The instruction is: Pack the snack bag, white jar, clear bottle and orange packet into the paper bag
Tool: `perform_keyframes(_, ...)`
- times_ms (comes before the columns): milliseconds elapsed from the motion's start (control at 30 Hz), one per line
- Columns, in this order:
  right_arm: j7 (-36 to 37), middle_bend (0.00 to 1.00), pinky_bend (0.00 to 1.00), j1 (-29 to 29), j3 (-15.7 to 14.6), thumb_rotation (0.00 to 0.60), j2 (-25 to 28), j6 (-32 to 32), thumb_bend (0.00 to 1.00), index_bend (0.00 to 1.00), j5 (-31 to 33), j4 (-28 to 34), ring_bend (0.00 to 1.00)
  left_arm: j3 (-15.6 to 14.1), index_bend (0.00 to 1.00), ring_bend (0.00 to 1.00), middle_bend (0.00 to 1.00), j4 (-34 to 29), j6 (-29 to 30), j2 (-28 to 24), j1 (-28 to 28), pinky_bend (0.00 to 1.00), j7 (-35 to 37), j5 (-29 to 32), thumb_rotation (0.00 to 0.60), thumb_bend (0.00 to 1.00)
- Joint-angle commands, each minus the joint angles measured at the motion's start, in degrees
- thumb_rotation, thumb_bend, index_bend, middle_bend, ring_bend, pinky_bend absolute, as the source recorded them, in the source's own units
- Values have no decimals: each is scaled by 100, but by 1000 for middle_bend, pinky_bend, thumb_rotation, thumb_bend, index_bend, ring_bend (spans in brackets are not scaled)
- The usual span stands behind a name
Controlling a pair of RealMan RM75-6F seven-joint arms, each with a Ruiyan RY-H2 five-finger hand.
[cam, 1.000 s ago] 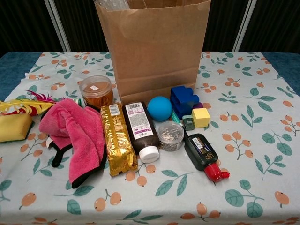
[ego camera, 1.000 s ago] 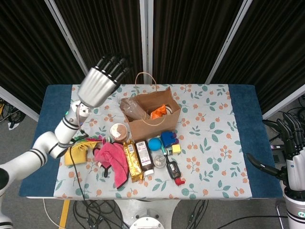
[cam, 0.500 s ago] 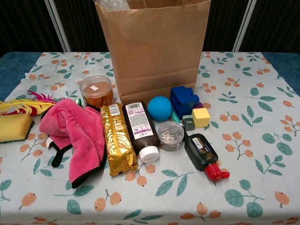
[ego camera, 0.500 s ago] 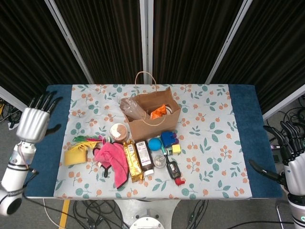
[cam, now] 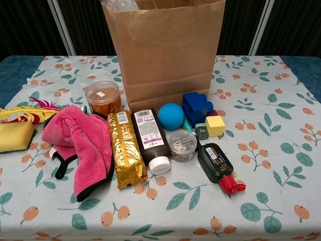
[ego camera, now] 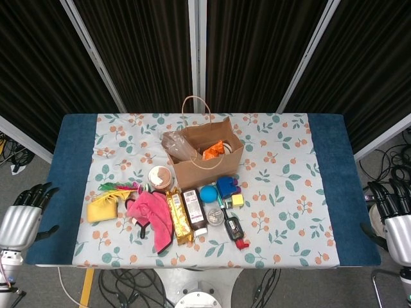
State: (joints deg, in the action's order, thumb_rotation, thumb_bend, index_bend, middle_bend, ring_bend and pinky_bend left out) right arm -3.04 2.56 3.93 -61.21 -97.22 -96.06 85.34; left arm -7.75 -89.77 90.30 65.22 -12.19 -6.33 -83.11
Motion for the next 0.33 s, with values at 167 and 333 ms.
perform_keyframes(167,107,137,1,-101,-112,600,-114,395,45,72,413,-192,0,130,224,155,227,180,12,5,174,211,242,-134,600,90)
perform_keyframes(333,239,132,1,-121,-156,600,-272,622,48,72,610,-439,0,224,217,155,227,261,-70,29,222,211,293,-191,600,90)
